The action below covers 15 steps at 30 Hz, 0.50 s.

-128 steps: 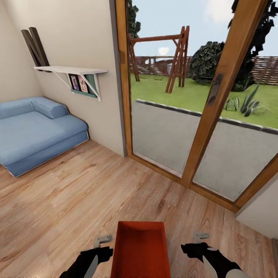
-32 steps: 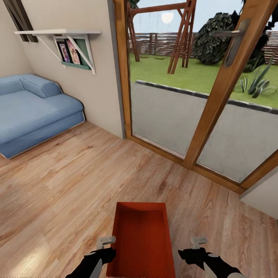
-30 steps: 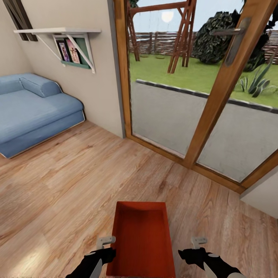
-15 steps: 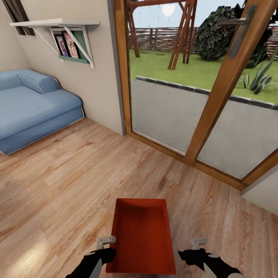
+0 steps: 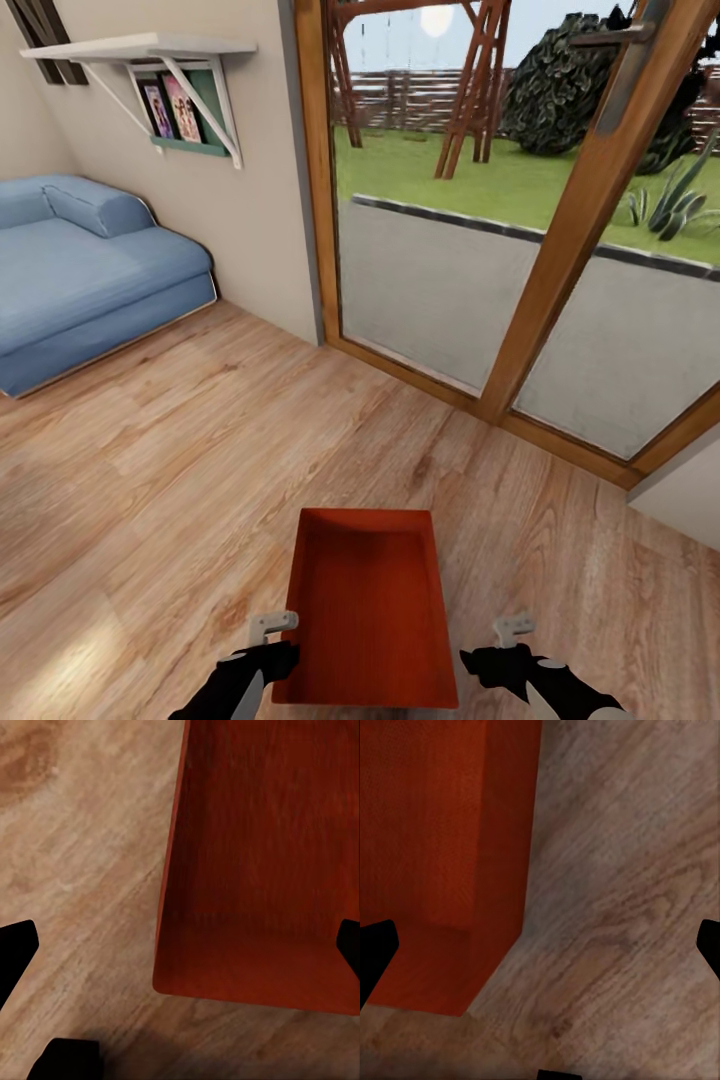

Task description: Move the two storage containers from the living room to the garage. In the garage, place one container on the floor and stack the other container on top of it (either order is fine).

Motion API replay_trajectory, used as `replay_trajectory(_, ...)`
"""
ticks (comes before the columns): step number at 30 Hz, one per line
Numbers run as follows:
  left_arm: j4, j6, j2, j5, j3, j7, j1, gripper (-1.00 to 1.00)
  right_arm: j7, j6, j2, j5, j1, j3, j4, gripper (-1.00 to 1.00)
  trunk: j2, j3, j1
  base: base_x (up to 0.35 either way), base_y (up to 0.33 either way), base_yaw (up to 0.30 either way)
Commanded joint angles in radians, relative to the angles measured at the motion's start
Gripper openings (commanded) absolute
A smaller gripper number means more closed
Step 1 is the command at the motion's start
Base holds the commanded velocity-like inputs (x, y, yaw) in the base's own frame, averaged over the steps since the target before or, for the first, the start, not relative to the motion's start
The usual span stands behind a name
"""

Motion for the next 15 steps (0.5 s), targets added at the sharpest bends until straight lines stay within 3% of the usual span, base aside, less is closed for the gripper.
replay_trajectory(1,-0.002,0.006,-0.001,0.001,0.004,0.001,0.0,1.0,0.004,-0.005,0.001,0.01,0.0,-0.008,0.0,1.0,-0.008,-0.004,0.004,0.0,0.0,0.0)
replay_trajectory(11,-0.002,0.006,-0.002,0.001,0.004,-0.002,0.0,1.0,0.004,-0.016,0.001,0.014,0.0,-0.006,-0.001,1.0,-0.078,-0.035,0.042,0.0,0.0,0.0)
replay_trajectory(15,-0.002,0.006,-0.002,0.002,0.004,-0.003,0.0,1.0,0.004,-0.016,0.002,0.015,0.0,-0.006,0.0,1.0,-0.078,-0.035,0.042,0.0,0.0,0.0)
